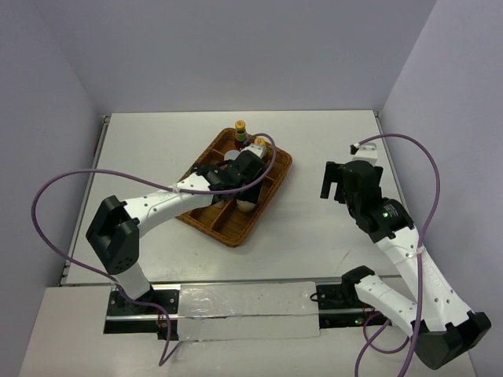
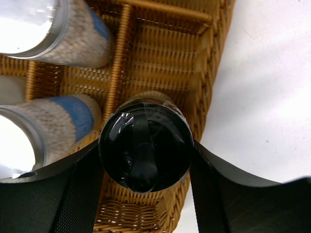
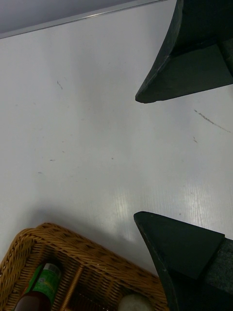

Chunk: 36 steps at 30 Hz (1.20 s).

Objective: Organize the condiment bottles

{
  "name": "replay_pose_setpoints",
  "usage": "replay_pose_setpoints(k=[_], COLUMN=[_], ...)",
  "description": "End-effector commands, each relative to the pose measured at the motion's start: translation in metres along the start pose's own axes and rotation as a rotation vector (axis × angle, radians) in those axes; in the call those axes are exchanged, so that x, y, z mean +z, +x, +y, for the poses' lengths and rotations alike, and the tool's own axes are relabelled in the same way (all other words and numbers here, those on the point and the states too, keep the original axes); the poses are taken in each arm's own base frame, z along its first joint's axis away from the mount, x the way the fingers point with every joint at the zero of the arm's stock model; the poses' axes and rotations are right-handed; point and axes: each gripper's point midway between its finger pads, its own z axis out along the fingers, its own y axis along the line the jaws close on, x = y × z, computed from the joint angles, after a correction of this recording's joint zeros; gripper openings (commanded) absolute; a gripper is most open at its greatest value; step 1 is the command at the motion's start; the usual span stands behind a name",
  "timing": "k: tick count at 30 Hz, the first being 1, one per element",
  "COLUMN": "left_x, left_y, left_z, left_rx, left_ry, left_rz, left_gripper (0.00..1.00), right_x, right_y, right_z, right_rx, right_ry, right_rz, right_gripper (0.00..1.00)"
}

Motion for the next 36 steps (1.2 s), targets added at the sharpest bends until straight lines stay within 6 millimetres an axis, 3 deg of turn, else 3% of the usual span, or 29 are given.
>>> replay_pose_setpoints(k=[1,11,16,18,22,26,31,36], left_x=[0.003,0.025,0.023,0.015,0.000,-0.019,-0.048,-0.110], left_y=[-0.018,0.010,0.013,0.006,-0.008,-0.026,-0.049,-0.097], left_z=[-0.024,-0.029,-0.029,-0.034,-0.034,-0.032,-0.028,-0.027], left_rx=[-0.031,-0.001,0.005,0.008,0.002,0.002,-0.006,-0.070], left_ry=[0.048,-0.029,-0.051,-0.023,-0.012,-0.010,-0.007,0.054], left_rz=[-0.081,-0.005,0.009,-0.009,-0.038,-0.066,-0.111,-0.232], left_gripper=[0.10,0.12,0.32,0.44,0.78,0.95,1.00,0.99], right_x=[0.002,0.004,0.005,0.005,0.003,0.000,-0.003,-0.016], right_y=[-0.012,-0.010,-0.010,-0.011,-0.013,-0.015,-0.016,-0.026], right_z=[0.005,0.011,0.011,0.011,0.008,0.009,0.006,0.004], right_rx=[0.025,0.025,0.025,0.025,0.026,0.031,0.029,0.035], right_ry=[-0.023,-0.050,-0.047,-0.043,-0.033,-0.046,-0.036,-0.048], right_rz=[-0.041,-0.036,-0.036,-0.037,-0.041,-0.050,-0.047,-0.059], right_gripper=[1.00,1.00,1.00,1.00,1.00,1.00,1.00,1.00])
